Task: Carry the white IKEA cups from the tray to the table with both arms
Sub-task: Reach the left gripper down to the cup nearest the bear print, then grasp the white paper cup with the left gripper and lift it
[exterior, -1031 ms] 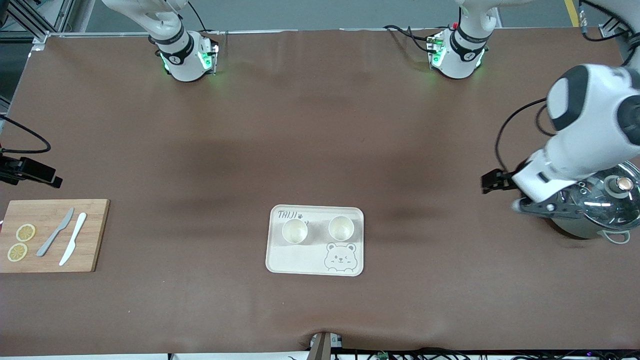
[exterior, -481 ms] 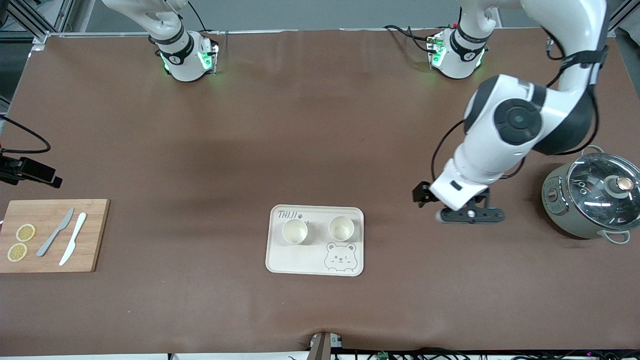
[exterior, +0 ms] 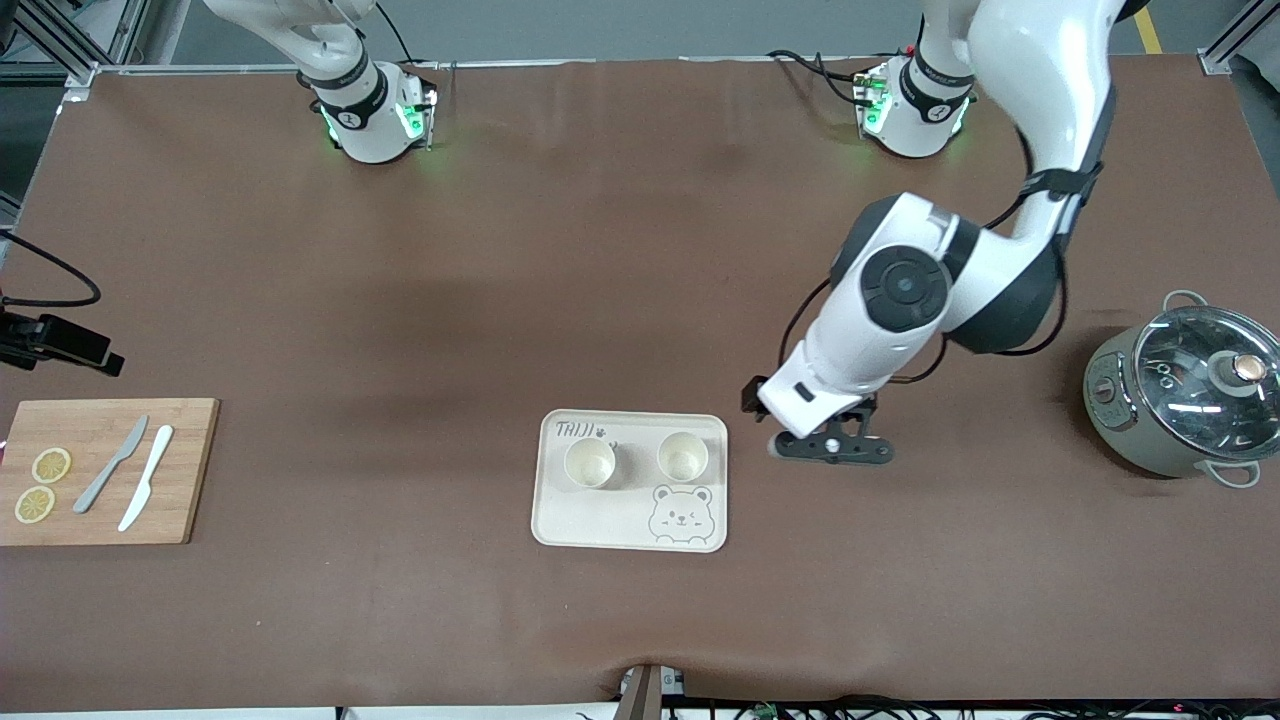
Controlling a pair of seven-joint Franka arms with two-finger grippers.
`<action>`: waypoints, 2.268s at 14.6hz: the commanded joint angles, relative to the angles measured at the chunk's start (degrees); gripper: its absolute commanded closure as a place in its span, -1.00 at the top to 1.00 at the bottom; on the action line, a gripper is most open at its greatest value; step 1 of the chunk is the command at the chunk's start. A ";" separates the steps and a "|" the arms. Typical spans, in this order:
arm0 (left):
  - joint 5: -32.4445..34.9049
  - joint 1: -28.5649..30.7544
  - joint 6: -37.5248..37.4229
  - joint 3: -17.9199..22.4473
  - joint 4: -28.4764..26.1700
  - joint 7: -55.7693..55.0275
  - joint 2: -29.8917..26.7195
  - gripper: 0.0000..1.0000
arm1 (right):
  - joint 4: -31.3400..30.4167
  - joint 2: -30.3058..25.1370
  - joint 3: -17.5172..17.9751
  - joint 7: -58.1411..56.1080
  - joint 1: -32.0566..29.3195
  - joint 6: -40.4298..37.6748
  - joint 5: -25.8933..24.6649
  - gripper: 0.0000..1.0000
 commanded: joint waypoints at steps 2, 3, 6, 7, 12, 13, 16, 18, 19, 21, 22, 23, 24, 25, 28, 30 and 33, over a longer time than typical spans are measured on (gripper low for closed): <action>1.15 -7.06 4.80 4.48 5.19 -1.95 6.48 1.00 | -0.98 -1.12 0.56 -0.53 -0.89 -0.05 -0.46 1.00; 1.15 -8.99 6.48 6.24 5.28 -1.95 7.88 1.00 | -0.98 -1.03 0.56 -0.53 -0.80 -0.05 -0.47 1.00; 1.06 -10.68 11.22 8.36 5.28 -1.51 10.78 1.00 | -0.98 -1.03 0.65 -0.61 -0.62 -0.05 -0.29 1.00; 1.06 -10.68 12.55 8.45 5.63 -1.60 11.84 1.00 | -0.98 -0.85 0.65 -0.61 -0.62 -0.05 -0.29 1.00; 1.15 -11.03 16.50 10.64 7.30 -1.60 15.97 1.00 | -1.07 -0.85 0.65 -0.61 -0.62 0.21 -0.29 1.00; 1.15 -11.12 17.65 10.91 7.22 -1.77 16.68 1.00 | -0.98 -0.76 0.65 -0.70 -0.62 0.30 -0.29 1.00; 1.06 -11.12 18.71 10.91 7.21 -1.95 17.30 1.00 | -0.98 -0.68 0.65 -0.61 -0.62 0.48 -0.29 1.00; 1.15 -11.21 18.80 11.00 7.04 -2.91 17.39 1.00 | -1.07 -0.59 0.65 -0.70 -0.45 0.56 -0.29 1.00; 1.15 -11.64 18.80 10.91 7.04 -3.27 17.39 1.00 | -1.07 -0.59 0.65 -0.70 -0.45 0.56 -0.29 1.00; 1.15 -11.82 18.80 11.00 6.86 -4.14 17.47 1.00 | -1.07 -0.59 0.65 -0.79 -0.45 0.48 -0.29 1.00; 1.23 -12.26 18.80 11.00 6.86 -4.58 17.47 1.00 | -1.07 -0.59 0.65 -0.70 -0.36 0.48 -0.29 1.00; 1.32 -12.44 18.80 11.09 6.78 -5.20 17.47 1.00 | -1.07 -0.59 0.65 -0.70 -0.18 0.48 -0.47 1.00; 1.32 -12.79 18.80 11.09 6.77 -5.72 17.47 1.00 | -1.07 -0.59 0.74 -0.62 -0.10 0.56 -0.73 1.00; 1.32 -13.05 18.80 11.09 6.77 -5.90 17.56 1.00 | -1.07 -0.59 0.74 -0.61 -0.10 0.56 -0.73 1.00; 1.41 -13.66 19.50 11.70 6.60 -7.05 18.44 1.00 | -1.07 -0.59 0.74 -0.61 -0.36 0.56 -0.64 1.00; 1.50 -14.37 20.38 12.23 5.81 -7.14 18.44 1.00 | -1.07 -0.59 0.74 -0.70 -0.36 0.56 -0.64 1.00; 1.68 -14.90 21.61 12.23 5.46 -8.88 19.05 0.98 | -1.07 -0.50 0.74 -0.62 -0.10 0.57 -0.82 1.00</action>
